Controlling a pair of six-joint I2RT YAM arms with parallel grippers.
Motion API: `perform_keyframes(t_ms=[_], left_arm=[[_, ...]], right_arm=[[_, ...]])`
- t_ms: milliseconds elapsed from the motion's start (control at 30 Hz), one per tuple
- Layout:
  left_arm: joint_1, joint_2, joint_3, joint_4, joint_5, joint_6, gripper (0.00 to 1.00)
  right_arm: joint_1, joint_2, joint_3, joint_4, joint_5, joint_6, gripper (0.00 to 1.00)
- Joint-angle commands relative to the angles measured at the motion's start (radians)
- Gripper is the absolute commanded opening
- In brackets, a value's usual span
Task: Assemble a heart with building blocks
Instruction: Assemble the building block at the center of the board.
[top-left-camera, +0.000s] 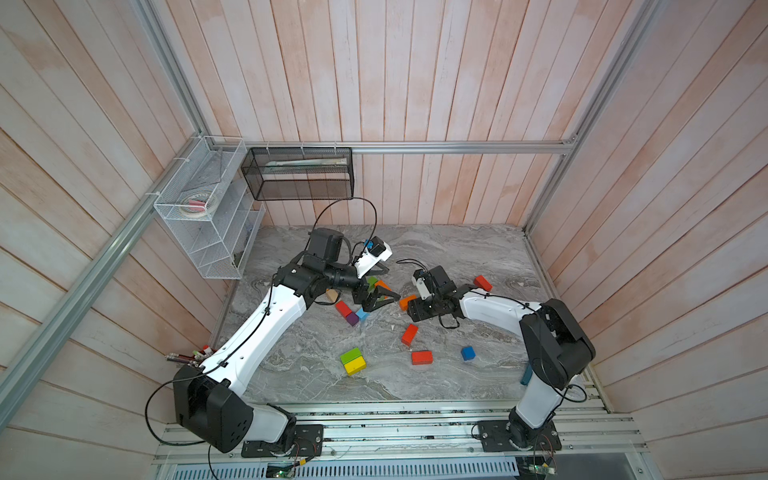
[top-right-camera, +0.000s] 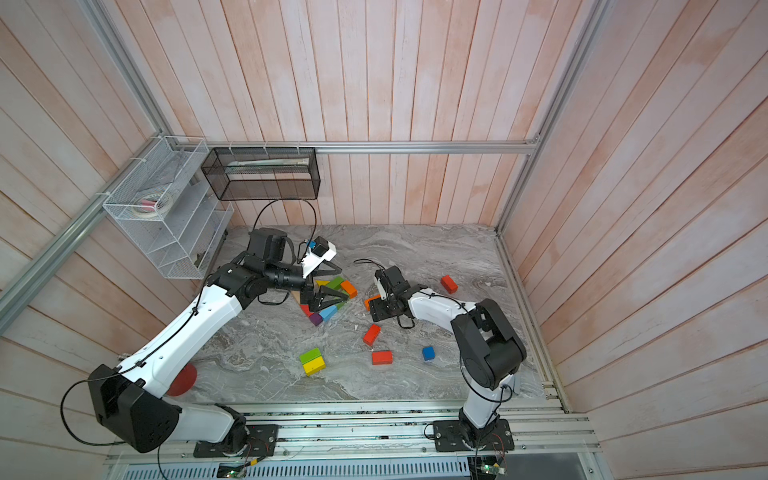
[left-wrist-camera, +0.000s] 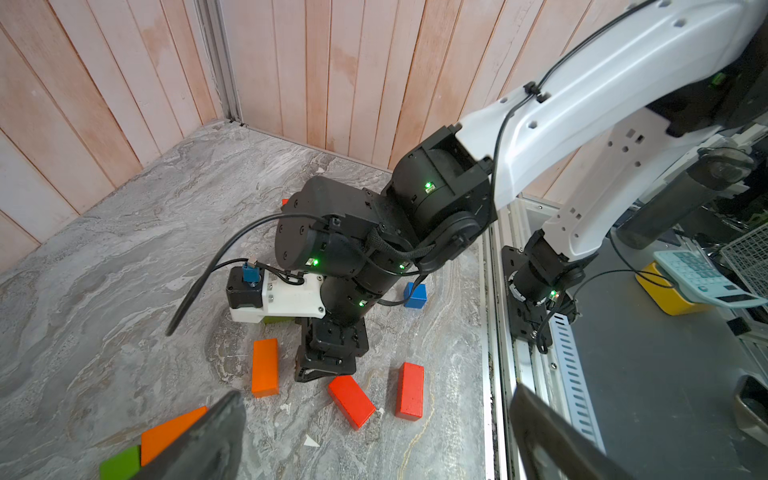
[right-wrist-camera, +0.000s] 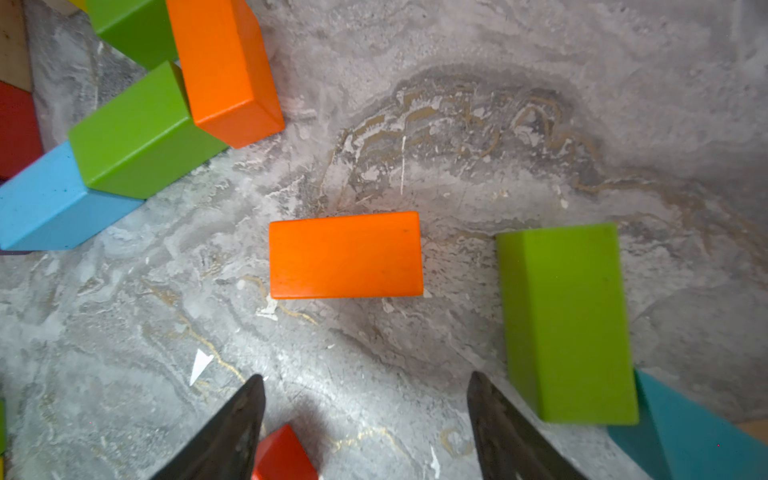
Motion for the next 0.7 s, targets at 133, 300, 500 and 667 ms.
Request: perform_keyframes(t_ms=[133,300,500,667], left_arm=[[-0.003,-0.020,-0.010,0.016,0.005,0.002,1.00],[-0.003,-0.019,-0.011,0.016,0.005,0.001,1.00],[-0.003,-0.021,-0.011,0.016,0.005,0.001,1.00],[-0.003,-0.022,-0.010,0.016,0.004,0.001,1.00]], right_arm=[[-0.007,0.014,-0.003,-0.035,0.054,-0.014,0.77],[-0.008,0.013,-0.007,-0.043,0.069,-0.019,0.77],[-0.009,0.005,-0.004,-0.049,0.073,-0.022,0.77],[-0.011,0.005,0.000,-0.058,0.087,-0.025,0.77]])
